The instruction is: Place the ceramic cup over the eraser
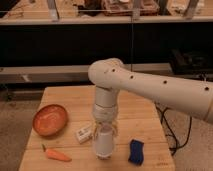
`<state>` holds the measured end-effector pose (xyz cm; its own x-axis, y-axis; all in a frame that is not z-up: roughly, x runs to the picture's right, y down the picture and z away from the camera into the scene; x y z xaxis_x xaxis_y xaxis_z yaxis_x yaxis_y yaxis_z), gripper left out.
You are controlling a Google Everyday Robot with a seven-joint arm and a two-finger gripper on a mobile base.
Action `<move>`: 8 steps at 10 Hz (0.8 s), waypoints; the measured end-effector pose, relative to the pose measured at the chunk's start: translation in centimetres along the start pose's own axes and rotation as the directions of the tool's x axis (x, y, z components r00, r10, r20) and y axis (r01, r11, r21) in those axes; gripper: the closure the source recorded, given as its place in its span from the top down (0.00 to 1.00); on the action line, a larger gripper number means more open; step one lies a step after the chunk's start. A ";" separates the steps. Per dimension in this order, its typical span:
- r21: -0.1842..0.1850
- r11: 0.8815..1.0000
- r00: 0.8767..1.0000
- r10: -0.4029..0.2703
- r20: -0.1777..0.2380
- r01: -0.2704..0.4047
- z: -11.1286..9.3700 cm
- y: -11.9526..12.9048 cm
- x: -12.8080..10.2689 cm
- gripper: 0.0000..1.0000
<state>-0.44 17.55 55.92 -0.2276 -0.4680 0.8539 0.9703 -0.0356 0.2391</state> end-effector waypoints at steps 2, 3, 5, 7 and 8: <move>-0.012 1.000 1.000 0.010 -0.027 -0.011 0.4 1.5 -0.3 0.00; -0.014 1.000 0.999 0.013 -0.038 -0.013 0.7 1.9 -0.2 0.00; 0.007 1.000 0.999 0.019 -0.039 -0.019 1.2 2.5 0.0 0.00; 0.057 0.998 0.999 0.005 -0.039 -0.003 1.3 2.4 0.4 0.00; 0.070 0.998 0.999 -0.005 -0.041 0.008 1.0 1.9 0.7 0.00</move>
<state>1.19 18.04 57.42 -0.2291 -0.5038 0.8329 0.9604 0.0223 0.2777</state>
